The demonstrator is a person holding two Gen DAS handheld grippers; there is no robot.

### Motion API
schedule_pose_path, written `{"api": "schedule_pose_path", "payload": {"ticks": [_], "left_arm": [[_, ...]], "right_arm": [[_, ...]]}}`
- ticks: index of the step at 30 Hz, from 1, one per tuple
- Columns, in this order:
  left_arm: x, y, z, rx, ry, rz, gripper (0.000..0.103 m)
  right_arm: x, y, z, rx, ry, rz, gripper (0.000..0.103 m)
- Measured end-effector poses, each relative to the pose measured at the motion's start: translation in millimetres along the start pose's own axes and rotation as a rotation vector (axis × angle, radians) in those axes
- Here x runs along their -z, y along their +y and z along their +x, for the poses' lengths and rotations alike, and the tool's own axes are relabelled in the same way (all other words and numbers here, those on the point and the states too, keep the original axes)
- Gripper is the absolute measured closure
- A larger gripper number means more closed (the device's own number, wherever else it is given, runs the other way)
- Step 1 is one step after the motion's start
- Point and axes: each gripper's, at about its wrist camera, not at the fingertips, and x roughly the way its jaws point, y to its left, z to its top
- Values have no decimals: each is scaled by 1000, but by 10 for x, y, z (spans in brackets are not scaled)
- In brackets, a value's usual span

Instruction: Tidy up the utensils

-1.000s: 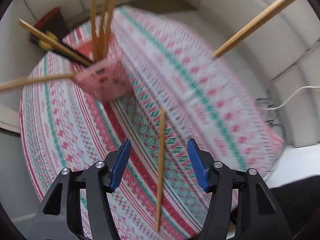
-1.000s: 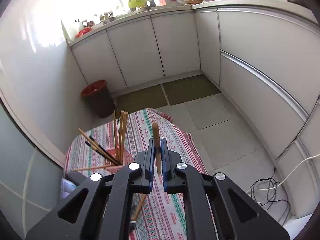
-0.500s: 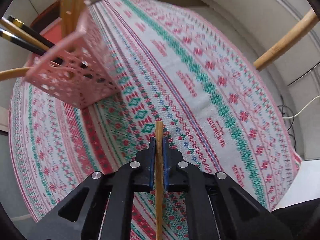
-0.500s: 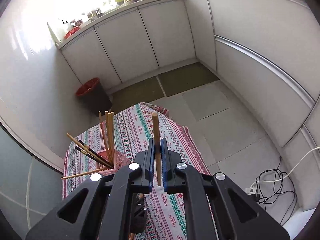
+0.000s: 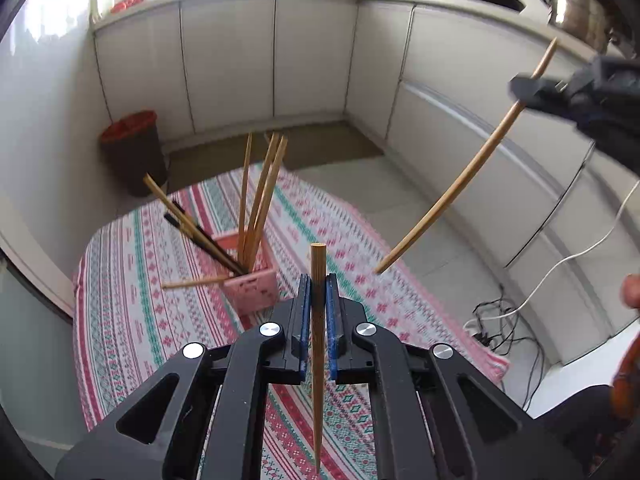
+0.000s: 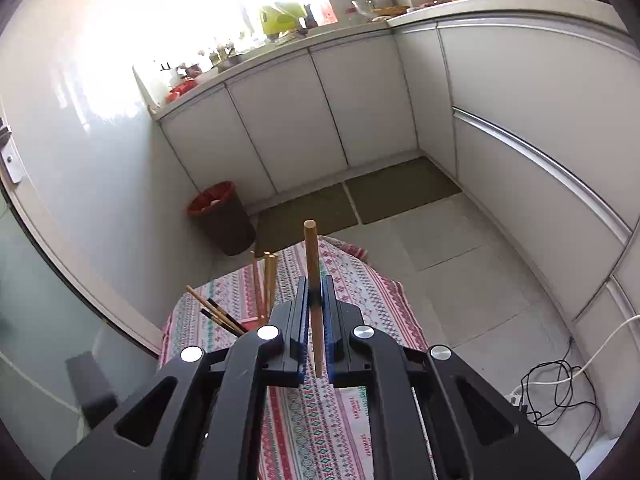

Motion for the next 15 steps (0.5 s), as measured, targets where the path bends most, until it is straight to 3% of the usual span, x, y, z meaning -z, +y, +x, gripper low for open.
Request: {"api": "schedule_pose_path", "payload": {"ticks": [6, 12, 15], "left_arm": [[-351, 130, -439, -7, -159, -70, 97], [-674, 330, -714, -152, -472, -166, 97], [-739, 322, -639, -188, -553, -212, 97]], "right_arm": [[-220, 99, -73, -56, -31, 7, 96], [-360, 163, 87, -104, -59, 43, 96], [-358, 213, 250, -118, -43, 46, 96]]}}
